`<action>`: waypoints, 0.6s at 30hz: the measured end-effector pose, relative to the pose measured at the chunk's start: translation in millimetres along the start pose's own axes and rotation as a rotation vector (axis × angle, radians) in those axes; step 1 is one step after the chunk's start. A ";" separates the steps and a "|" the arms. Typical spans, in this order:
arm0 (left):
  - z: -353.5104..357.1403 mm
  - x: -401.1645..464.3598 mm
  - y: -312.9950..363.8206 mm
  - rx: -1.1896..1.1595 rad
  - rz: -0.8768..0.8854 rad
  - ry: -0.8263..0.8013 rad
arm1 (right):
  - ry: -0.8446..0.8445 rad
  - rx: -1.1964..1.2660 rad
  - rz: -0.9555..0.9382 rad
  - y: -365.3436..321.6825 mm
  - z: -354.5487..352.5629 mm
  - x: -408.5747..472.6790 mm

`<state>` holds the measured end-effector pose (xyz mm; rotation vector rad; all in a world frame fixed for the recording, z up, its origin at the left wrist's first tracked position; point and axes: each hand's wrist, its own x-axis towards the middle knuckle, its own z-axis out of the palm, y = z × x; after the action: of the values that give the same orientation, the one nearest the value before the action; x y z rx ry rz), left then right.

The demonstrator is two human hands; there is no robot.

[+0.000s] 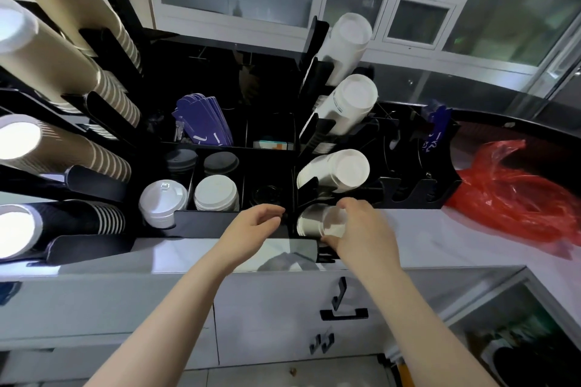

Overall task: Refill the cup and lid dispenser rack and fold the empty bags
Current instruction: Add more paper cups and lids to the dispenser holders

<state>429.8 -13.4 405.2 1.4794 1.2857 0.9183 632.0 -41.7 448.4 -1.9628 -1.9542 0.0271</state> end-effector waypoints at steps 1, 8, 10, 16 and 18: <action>-1.7 0.4 1.5 -0.001 0.004 0.004 | -0.039 -0.060 -0.014 -0.2 -0.1 1.6; -18.6 11.0 27.7 0.001 0.103 0.030 | -0.040 0.159 -0.009 6.5 -33.3 12.7; -24.3 17.7 43.2 -0.010 0.160 0.068 | 0.051 0.295 -0.004 9.3 -53.0 18.3; -38.6 42.8 105.1 -0.065 0.353 0.106 | 0.297 0.474 -0.105 8.8 -102.5 64.9; -41.8 55.0 123.9 -0.063 0.395 0.118 | 0.345 0.520 -0.114 8.7 -110.3 87.4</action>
<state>434.5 46.9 533.6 1.6816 1.0509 1.3075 673.5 16.3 570.1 -1.4129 -1.6258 0.1418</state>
